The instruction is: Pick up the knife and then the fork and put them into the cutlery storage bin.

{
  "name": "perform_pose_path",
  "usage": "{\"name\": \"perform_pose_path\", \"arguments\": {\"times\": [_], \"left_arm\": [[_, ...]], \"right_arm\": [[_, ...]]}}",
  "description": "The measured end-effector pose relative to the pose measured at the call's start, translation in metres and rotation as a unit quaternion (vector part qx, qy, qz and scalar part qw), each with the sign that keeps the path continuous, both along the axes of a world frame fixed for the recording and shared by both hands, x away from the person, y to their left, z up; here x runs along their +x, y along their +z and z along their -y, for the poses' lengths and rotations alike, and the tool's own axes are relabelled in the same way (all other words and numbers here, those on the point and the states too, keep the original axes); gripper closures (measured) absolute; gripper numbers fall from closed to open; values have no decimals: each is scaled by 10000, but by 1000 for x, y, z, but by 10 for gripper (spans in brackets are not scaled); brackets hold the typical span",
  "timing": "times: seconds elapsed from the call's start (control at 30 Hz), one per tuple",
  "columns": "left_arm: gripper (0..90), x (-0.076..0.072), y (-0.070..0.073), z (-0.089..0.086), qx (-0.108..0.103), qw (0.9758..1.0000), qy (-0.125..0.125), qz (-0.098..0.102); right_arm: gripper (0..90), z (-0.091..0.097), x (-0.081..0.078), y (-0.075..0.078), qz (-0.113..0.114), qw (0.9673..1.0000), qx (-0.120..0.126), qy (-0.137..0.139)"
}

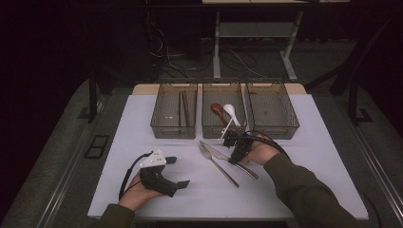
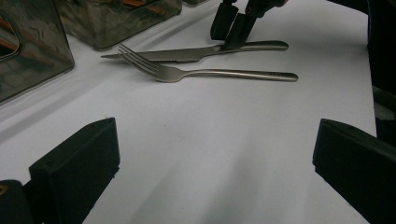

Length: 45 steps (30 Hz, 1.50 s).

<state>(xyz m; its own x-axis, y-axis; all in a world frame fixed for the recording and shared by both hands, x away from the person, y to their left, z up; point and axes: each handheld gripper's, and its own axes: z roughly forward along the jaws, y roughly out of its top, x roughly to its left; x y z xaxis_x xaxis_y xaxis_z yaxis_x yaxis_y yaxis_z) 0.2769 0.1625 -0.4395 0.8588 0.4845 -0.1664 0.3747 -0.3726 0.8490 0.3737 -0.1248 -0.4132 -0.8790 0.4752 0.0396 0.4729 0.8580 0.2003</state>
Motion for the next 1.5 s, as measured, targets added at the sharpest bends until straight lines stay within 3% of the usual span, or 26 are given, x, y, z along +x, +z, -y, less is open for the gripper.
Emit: {"name": "perform_pose_path", "arguments": {"times": [0.17, 0.27, 0.43, 0.8, 1.03, 1.17, 1.5], "left_arm": [[0, 0, 0, 0, -3, 10000, 1, 2], [0, 0, 0, 0, -7, 10000, 0, 3], [0, 0, 0, 0, -11, 10000, -7, 14], [0, 0, 0, 0, -17, 10000, -3, 13], [0, 0, 0, 0, -13, 10000, -2, 9], [0, 0, 0, 0, -13, 10000, 2, 6], [0, 0, 0, 0, -16, 10000, 16, 7]], "right_arm": [[732, -2, 3, -4, -187, 9997, -118, 34], [739, -4, 4, -5, -179, 9996, -198, 56], [753, -8, 7, -5, -323, 9986, -369, -200], [794, -9, 6, -5, -217, 9988, -434, -56], [796, -4, 5, -4, -178, 9995, -254, -76], [796, 1, 3, -3, -166, 9998, -33, -76], [798, 18, -2, 10, 147, 9989, 445, -58]]}}
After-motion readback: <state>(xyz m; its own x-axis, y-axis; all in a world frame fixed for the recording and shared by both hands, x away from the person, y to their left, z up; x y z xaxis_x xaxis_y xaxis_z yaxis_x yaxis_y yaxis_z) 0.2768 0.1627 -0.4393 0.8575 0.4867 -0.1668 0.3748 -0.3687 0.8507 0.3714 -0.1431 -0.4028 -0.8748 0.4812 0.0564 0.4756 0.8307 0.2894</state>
